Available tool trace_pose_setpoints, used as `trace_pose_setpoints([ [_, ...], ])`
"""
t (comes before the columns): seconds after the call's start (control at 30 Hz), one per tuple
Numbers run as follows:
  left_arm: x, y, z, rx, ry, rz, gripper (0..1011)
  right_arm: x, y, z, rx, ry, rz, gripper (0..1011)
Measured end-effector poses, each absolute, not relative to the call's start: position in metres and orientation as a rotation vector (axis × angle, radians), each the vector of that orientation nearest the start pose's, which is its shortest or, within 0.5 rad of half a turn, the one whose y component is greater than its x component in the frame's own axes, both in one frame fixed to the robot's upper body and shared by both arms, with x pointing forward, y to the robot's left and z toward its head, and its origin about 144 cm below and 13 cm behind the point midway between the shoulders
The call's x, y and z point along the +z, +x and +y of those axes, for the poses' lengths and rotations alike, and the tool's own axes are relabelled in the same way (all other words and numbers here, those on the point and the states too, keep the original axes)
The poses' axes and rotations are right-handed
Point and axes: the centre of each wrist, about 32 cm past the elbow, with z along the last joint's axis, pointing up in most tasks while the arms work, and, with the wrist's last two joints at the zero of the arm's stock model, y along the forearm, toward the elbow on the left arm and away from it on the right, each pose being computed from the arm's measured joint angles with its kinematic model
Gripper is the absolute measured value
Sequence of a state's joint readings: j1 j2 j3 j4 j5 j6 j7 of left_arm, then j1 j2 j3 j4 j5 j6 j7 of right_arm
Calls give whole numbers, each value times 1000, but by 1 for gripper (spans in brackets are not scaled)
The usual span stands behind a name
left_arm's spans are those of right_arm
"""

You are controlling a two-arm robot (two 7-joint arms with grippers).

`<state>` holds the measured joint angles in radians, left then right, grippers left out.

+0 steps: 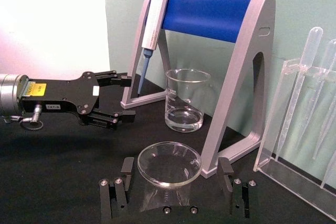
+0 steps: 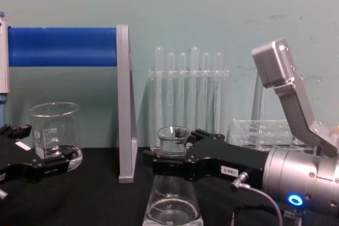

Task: Grasp the erlenmeyer flask with one hand, shake it three times, then place it back.

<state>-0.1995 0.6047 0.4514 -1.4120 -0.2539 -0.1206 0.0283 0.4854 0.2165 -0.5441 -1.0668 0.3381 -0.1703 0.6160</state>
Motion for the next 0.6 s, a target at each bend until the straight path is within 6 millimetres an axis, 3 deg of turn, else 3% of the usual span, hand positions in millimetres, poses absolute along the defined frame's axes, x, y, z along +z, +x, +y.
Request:
trace_pose_setpoints([
  [0.2, 1140, 489, 310, 1248, 304, -285, 1001, 1138, 567, -180, -591, -57, -62, 991],
  [0.6, 1140, 489, 310, 1248, 304, -285, 1001, 1138, 566, -181, -592, -57, -61, 707],
])
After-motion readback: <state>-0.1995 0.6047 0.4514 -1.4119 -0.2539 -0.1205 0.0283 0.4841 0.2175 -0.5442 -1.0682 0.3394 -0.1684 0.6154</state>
